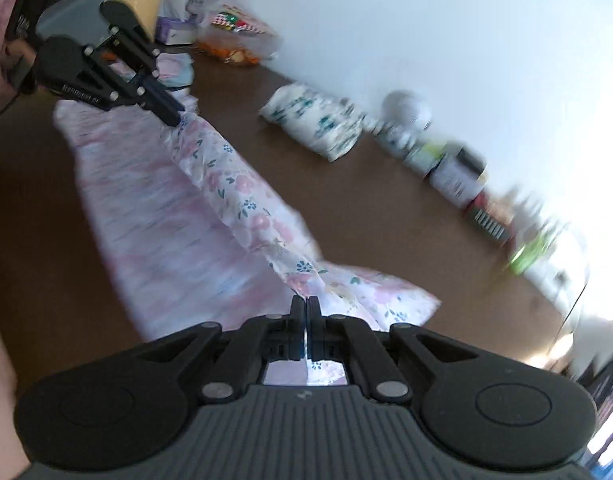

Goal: Fold clothes
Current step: 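Grasp the dress edge with the left gripper while the right gripper grasps the opposite edge, then hold the dress with both grippers and fold it lengthwise into a long strip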

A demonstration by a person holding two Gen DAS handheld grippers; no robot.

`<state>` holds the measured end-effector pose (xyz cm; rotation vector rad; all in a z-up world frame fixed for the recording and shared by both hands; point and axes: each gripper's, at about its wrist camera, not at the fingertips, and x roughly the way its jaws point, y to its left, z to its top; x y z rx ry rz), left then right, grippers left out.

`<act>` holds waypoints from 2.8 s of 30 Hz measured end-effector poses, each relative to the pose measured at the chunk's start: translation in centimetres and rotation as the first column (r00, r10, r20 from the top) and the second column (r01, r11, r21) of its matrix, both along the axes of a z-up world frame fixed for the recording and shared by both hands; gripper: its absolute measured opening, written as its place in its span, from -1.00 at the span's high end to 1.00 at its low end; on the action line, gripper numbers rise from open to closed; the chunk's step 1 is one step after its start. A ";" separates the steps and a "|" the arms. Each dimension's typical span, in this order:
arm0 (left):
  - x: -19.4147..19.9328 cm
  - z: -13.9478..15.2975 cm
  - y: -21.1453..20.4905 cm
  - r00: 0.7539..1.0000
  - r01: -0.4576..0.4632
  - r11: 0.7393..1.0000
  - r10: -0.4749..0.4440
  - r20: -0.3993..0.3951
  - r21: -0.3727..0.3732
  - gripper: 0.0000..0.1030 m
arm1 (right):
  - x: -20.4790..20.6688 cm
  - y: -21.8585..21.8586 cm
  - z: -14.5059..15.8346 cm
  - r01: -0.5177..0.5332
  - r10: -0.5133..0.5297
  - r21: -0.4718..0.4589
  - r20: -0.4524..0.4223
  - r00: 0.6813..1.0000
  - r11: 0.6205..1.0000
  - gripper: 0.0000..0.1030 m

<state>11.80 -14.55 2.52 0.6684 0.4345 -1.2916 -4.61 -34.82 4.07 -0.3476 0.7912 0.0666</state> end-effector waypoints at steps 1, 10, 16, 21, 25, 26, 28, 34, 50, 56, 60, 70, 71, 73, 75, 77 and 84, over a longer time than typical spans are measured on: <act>-0.4 -0.7 0.2 1.000 -0.015 1.000 0.016 -0.021 0.011 0.98 | -0.7 0.3 -0.6 0.007 -0.007 0.027 -0.008 1.000 1.000 1.00; -2.1 -1.8 2.2 0.992 -0.112 0.994 0.111 -0.061 -0.007 0.98 | -4.7 2.0 -0.4 -0.014 0.007 0.123 0.056 0.998 0.992 1.00; -2.9 -2.9 1.6 0.993 -0.113 0.993 0.114 -0.032 0.036 0.77 | -4.7 2.3 -2.9 0.009 -0.006 0.090 -0.026 1.000 0.996 0.89; -3.8 -1.5 2.1 0.995 -0.066 0.997 0.064 0.074 0.034 0.06 | -5.7 1.8 -1.2 -0.020 0.016 0.143 0.034 0.999 0.989 0.14; -4.0 -1.3 0.4 0.988 0.029 0.995 -0.043 0.146 0.099 -0.02 | -4.4 1.8 0.2 -0.065 0.063 0.046 0.042 0.997 0.997 -0.22; -3.8 -1.5 -0.3 0.986 0.049 0.991 -0.067 0.154 0.123 -0.02 | -3.7 1.9 -0.2 -0.087 0.087 0.013 0.017 0.996 0.996 -0.27; -3.6 -1.9 -1.6 0.979 0.088 0.981 -0.117 0.164 0.172 -0.02 | -2.3 2.0 -0.9 -0.128 0.127 -0.027 -0.033 0.991 0.991 -0.29; -3.5 -3.4 -4.0 0.965 0.155 0.952 -0.203 0.168 0.262 0.98 | 1.3 1.2 -2.6 -0.186 0.193 0.066 -0.128 0.973 0.980 -0.28; -3.4 -0.4 -6.4 0.889 0.072 0.989 -0.122 0.442 0.128 0.98 | 8.0 -2.5 -2.9 -0.171 0.166 -0.005 -0.196 0.966 0.985 0.19; -4.1 -0.2 -5.8 0.865 0.072 0.992 -0.115 0.488 0.105 0.98 | 8.9 -3.2 -2.7 -0.122 0.111 -0.062 -0.165 0.980 0.991 0.93; -5.6 -0.8 -4.1 0.852 0.095 0.990 -0.136 0.505 0.105 0.98 | 6.1 -0.4 -1.8 -0.111 0.108 -0.307 -0.028 0.994 0.945 0.95; -8.7 -4.9 -1.1 0.896 0.114 0.980 -0.172 0.410 0.162 0.98 | -0.6 6.8 -5.8 -0.204 0.211 -0.505 -0.045 0.977 0.838 0.94; -8.8 -5.1 -1.0 0.900 0.109 0.980 -0.168 0.402 0.164 0.98 | -0.8 6.9 -5.9 -0.201 0.204 -0.489 -0.047 0.978 0.849 0.94; -8.9 -5.6 -0.8 0.907 0.098 0.980 -0.159 0.389 0.171 0.98 | -1.3 7.2 -6.2 -0.199 0.198 -0.467 -0.051 0.979 0.862 0.92; -9.0 -6.0 -0.6 0.913 0.091 0.980 -0.153 0.378 0.177 0.98 | -1.8 7.3 -6.6 -0.197 0.193 -0.442 -0.055 0.980 0.875 0.89; -9.1 -6.2 -0.5 0.917 0.085 0.981 -0.145 0.371 0.175 0.97 | -2.3 7.3 -6.8 -0.184 0.181 -0.418 -0.049 0.982 0.889 0.81; -9.3 -6.2 -0.4 0.927 0.067 0.984 -0.124 0.354 0.167 0.95 | -4.5 3.5 -3.6 -0.049 0.053 -0.121 0.031 0.998 0.991 0.48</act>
